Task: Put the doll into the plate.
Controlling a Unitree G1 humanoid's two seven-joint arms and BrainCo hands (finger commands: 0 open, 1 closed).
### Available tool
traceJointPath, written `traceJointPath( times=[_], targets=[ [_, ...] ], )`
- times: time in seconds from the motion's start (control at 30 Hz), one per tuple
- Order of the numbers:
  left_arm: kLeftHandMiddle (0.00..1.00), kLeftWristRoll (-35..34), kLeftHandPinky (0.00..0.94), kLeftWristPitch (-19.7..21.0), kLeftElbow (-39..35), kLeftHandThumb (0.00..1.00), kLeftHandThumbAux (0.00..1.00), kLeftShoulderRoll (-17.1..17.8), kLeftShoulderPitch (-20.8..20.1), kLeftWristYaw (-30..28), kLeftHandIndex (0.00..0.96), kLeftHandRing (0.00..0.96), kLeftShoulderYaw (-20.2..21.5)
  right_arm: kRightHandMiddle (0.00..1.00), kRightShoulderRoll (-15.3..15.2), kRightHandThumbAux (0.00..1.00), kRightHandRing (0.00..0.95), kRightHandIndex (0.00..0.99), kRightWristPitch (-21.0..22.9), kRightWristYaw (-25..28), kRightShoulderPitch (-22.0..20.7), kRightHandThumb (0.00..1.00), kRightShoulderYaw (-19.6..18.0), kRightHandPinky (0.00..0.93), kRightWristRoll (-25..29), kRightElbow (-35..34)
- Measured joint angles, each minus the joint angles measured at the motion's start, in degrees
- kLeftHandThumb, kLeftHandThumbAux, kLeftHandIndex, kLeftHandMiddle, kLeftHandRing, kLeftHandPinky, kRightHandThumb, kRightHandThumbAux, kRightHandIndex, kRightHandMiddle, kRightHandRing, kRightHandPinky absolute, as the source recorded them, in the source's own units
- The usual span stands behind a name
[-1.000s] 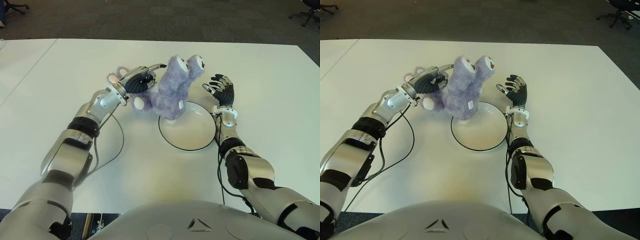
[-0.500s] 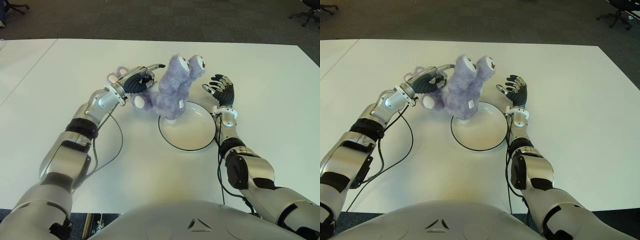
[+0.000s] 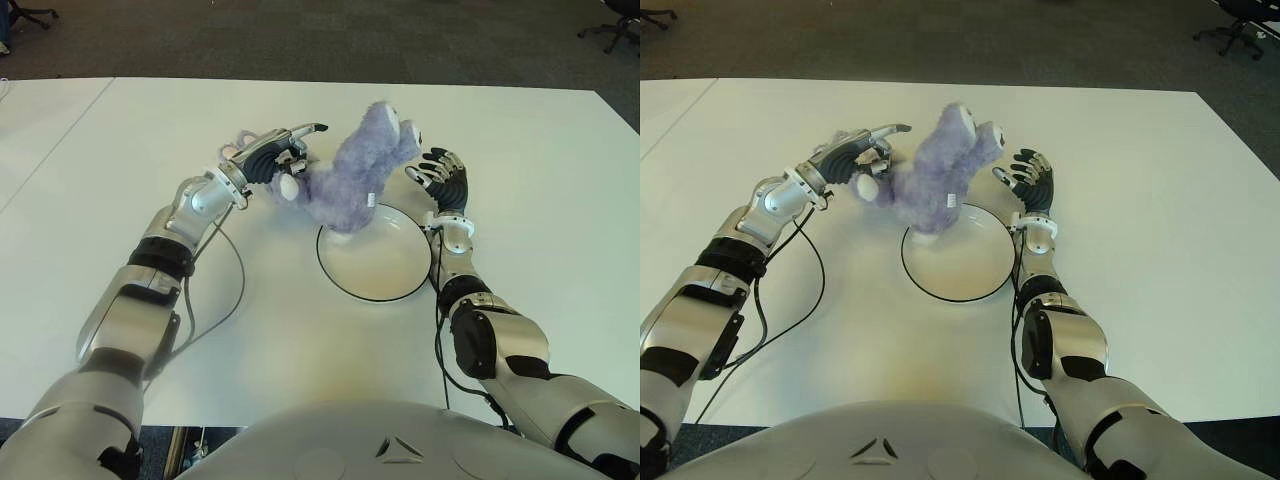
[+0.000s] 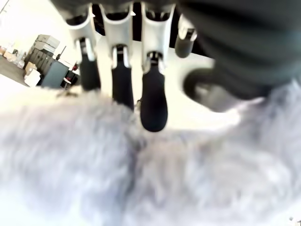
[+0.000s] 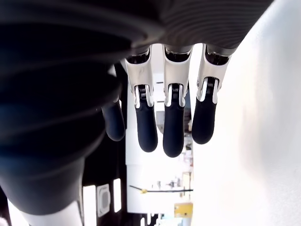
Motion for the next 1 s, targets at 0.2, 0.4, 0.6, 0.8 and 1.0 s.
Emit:
traceJointPath(
  times=[0.2,0.4,0.6,0.8,1.0],
  targets=[
    [0.000,0.2,0.000,-0.1,-0.3,0.382,0.133,-0.1,0.9,1.8,0.000,0.000,0.2,0.245,-0.1,0.705,0.245,0.184,0.1,-2.8,0.0,0.000,1.8,0.193,-1.2,0.0],
    [0.000,0.4,0.000,-1.0,-0.3,0.343,0.134,-0.2,1.7,4.8,0.000,0.000,0.3,0.167,-0.3,0.682,0.166,0.125,1.6,-5.9,-0.2,0.000,4.1,0.123,-3.0,0.0],
    [0.000,0.4,0.000,-3.7,0.2,0.321,0.166,-0.6,3.0,7.6,0.000,0.000,0.7,0.044,-0.5,0.587,0.036,0.016,2.6,-7.7,-0.4,0.044,6.9,0.015,-4.9,0.0],
    [0.000,0.3,0.000,-7.5,2.0,0.318,0.192,-1.0,4.6,8.6,0.000,0.000,2.2,0.005,-0.5,0.473,0.002,0.000,2.8,-2.5,-0.6,0.090,8.0,0.024,-4.6,0.1],
    [0.000,0.3,0.000,-9.4,2.0,0.345,0.193,-1.0,5.7,8.7,0.000,0.000,2.3,0.004,-0.3,0.448,0.004,0.000,2.3,1.5,-0.6,0.087,8.1,0.031,-4.4,0.1]
  ],
)
